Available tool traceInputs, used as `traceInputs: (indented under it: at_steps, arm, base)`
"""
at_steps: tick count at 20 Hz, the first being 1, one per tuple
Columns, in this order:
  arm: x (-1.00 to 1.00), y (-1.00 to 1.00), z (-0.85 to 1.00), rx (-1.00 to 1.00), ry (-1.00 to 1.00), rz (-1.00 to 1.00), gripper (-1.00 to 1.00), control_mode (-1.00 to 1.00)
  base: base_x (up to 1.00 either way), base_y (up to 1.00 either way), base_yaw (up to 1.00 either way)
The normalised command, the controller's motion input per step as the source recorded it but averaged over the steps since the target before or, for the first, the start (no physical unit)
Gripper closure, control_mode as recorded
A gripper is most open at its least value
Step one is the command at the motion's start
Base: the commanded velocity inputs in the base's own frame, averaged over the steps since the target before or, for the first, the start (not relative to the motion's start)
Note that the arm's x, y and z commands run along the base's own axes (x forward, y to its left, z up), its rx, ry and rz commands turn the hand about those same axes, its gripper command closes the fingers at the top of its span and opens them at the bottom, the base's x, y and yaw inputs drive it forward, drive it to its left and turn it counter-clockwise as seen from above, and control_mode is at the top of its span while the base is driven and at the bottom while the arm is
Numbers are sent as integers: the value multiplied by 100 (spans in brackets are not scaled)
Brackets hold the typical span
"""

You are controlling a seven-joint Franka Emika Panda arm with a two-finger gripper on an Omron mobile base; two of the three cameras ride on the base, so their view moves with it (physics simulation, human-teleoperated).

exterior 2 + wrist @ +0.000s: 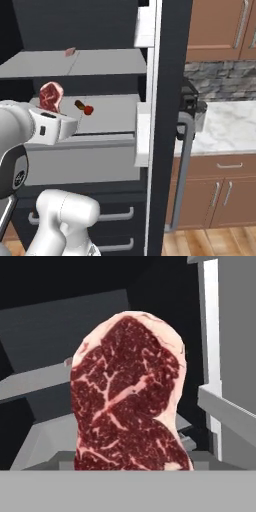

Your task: Transport the steak and bell pepper to the fridge. Place the steak on the rack containing meat and place the bell pepper on the rack containing the vegetable, ensuring meats and vegetables are on different racks.

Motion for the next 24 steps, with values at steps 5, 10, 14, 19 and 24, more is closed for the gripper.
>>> traceInputs:
  at_steps: [5,10,14,19,24]
  arm:
    - [0,0,0,0,0,0,100,100]
    - [0,0,0,0,0,0,100,100]
    - [0,0,0,0,0,0,100,100]
    - [0,0,0,0,0,0,100,100]
    - [0,0,0,0,0,0,100,100]
  base:
    - [98,62,-7]
    - [64,13,21]
    - [43,-2,40]
    - [49,-7,26]
    - [41,-5,4]
